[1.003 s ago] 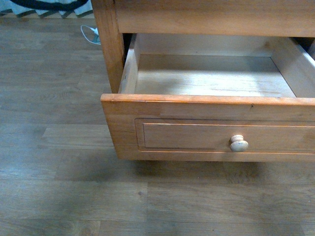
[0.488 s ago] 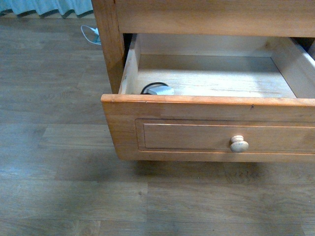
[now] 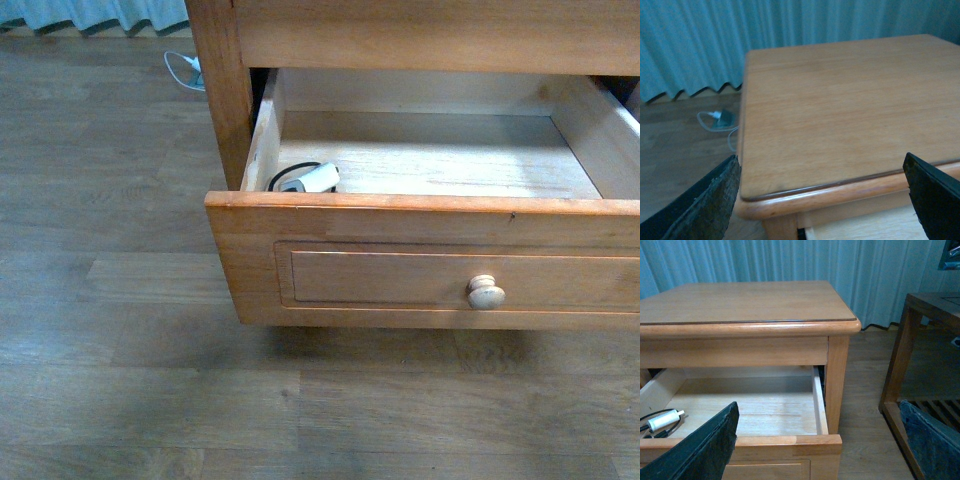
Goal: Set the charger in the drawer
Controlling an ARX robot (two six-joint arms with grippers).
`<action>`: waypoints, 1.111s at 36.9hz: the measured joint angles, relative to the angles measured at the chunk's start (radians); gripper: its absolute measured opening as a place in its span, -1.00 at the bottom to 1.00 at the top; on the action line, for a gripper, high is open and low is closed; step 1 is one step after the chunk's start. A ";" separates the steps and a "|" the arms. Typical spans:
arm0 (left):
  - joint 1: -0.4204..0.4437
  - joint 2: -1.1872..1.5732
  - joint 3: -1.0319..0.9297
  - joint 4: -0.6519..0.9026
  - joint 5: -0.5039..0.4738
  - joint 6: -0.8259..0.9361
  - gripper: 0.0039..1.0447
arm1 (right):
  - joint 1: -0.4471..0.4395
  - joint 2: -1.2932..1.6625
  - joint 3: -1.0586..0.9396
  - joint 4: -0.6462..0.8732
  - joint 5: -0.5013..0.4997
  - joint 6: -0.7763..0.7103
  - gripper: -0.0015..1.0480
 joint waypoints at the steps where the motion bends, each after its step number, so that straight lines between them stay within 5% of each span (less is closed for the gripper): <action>1: -0.002 0.000 0.005 -0.032 -0.036 -0.016 0.88 | 0.000 0.000 0.000 0.000 0.000 0.000 0.83; 6: -0.003 0.001 0.008 -0.079 -0.074 -0.037 0.88 | 0.000 0.000 0.000 0.000 0.000 0.000 0.83; 9: 0.016 -0.037 -0.083 0.064 -0.119 -0.037 0.55 | 0.000 0.000 0.000 0.000 0.000 0.000 0.83; 22: 0.218 -0.383 -0.568 0.200 0.064 -0.039 -0.90 | 0.000 0.000 0.000 0.000 0.000 0.000 0.83; 41: 0.369 -0.755 -0.820 0.082 0.205 -0.040 -0.93 | 0.000 0.000 0.000 0.000 0.000 0.000 0.83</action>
